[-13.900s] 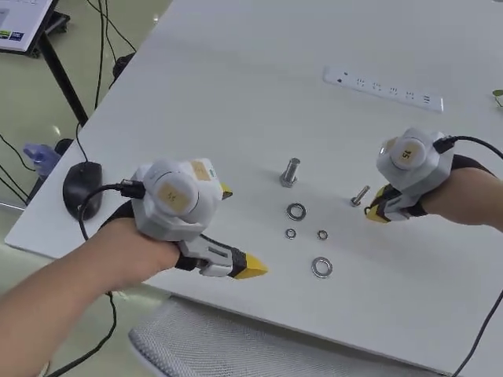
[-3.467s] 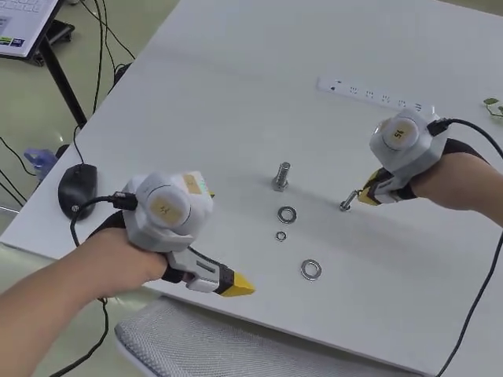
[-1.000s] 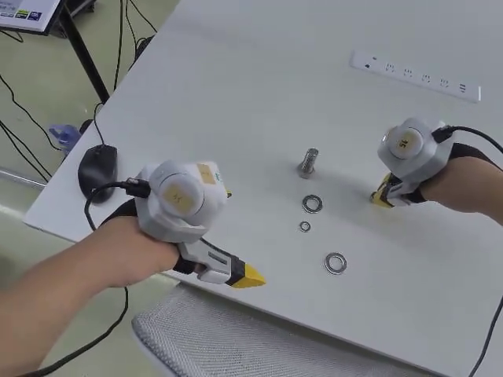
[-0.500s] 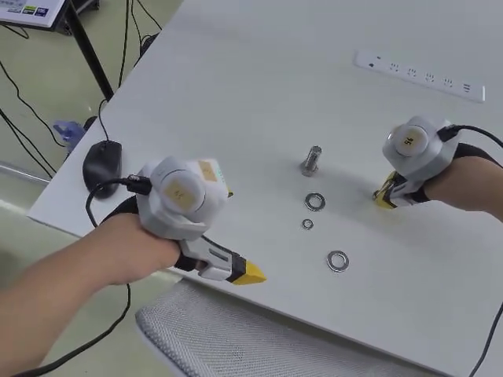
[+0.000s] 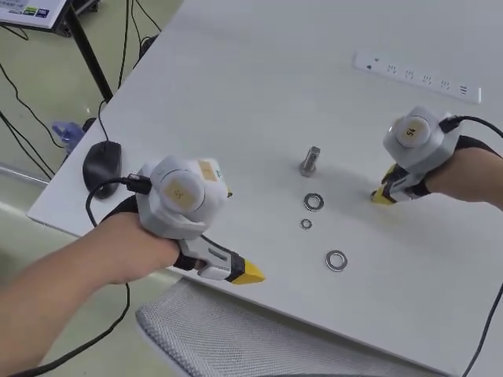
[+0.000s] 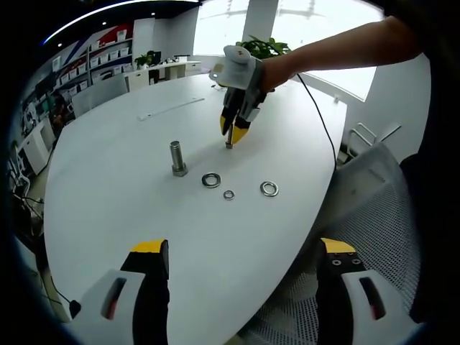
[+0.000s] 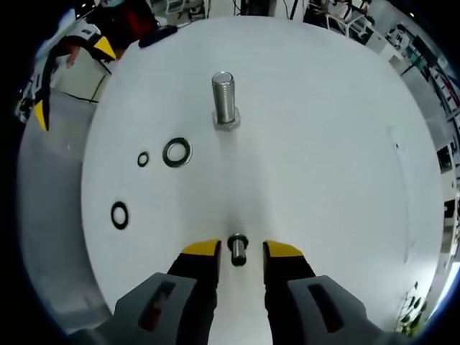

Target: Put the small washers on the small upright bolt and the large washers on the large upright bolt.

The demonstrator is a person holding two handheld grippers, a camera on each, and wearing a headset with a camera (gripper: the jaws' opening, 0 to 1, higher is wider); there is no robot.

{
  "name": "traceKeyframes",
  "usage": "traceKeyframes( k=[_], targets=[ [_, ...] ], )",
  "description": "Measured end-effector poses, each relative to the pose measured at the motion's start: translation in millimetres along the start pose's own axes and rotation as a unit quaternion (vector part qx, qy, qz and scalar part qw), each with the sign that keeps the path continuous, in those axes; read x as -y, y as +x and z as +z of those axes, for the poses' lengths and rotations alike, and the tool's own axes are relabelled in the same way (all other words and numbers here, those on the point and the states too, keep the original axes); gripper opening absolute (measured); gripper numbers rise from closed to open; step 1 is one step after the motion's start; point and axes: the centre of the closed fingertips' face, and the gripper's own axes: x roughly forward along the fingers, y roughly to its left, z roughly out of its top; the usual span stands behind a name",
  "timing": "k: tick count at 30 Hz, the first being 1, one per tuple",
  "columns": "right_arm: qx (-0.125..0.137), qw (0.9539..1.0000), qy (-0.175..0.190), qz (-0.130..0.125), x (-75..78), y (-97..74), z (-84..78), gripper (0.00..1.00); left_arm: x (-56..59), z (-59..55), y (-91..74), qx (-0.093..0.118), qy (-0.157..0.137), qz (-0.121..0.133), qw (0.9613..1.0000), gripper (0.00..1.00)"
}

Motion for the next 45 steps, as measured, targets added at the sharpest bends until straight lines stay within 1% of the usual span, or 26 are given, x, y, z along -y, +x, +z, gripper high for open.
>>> traceKeyframes(
  k=[6,8,11,15,17,19,25,28,31,34,39,45],
  targets=[
    [0.002,1.0000,-0.009,-0.001,-3.6,-7.2,7.9,0.25,0.6,0.4,-4.3,0.002,0.001,0.000,1.0000,0.84],
    [0.004,0.9999,-0.012,-0.001,-5.1,-8.8,11.7,0.25,1.4,4.2,-7.5,0.007,0.000,-0.002,1.0000,0.84],
    [0.006,0.9998,-0.019,0.000,-8.8,-10.4,17.6,0.25,0.5,8.0,-11.9,0.008,0.006,0.001,0.9999,0.84],
    [0.010,0.9993,-0.036,0.001,-17.2,-12.3,27.8,0.26,-2.1,13.2,-16.0,0.017,0.009,0.003,0.9998,0.85],
    [0.017,0.9988,-0.047,-0.003,-20.3,-13.6,34.2,0.26,-3.4,14.9,-15.7,0.020,0.011,0.004,0.9997,0.85],
    [0.019,0.9987,-0.048,0.000,-25.5,-14.2,38.7,0.26,-3.9,17.3,-15.7,0.023,0.013,0.006,0.9996,0.86],
    [0.024,0.9984,-0.051,0.006,-38.7,-18.2,45.2,0.26,-3.2,26.3,-11.9,0.029,0.026,0.001,0.9992,0.88],
    [0.026,0.9979,-0.060,0.006,-45.4,-20.7,47.2,0.26,-4.7,31.4,-11.1,0.035,0.033,0.003,0.9988,0.90],
    [0.030,0.9977,-0.059,0.010,-51.7,-21.7,49.0,0.27,-5.2,35.9,-11.2,0.042,0.037,0.002,0.9984,0.91],
    [0.032,0.9974,-0.063,0.016,-61.2,-20.9,50.1,0.28,-5.8,36.1,-10.8,0.043,0.043,0.003,0.9982,0.91],
    [0.040,0.9966,-0.068,0.025,-73.5,-19.6,54.5,0.28,-5.2,38.0,-11.1,0.055,0.043,0.003,0.9975,0.93],
    [0.047,0.9959,-0.068,0.036,-84.7,-14.1,60.2,0.28,-2.5,32.1,-10.3,0.054,0.055,0.004,0.9970,0.92]
  ],
)
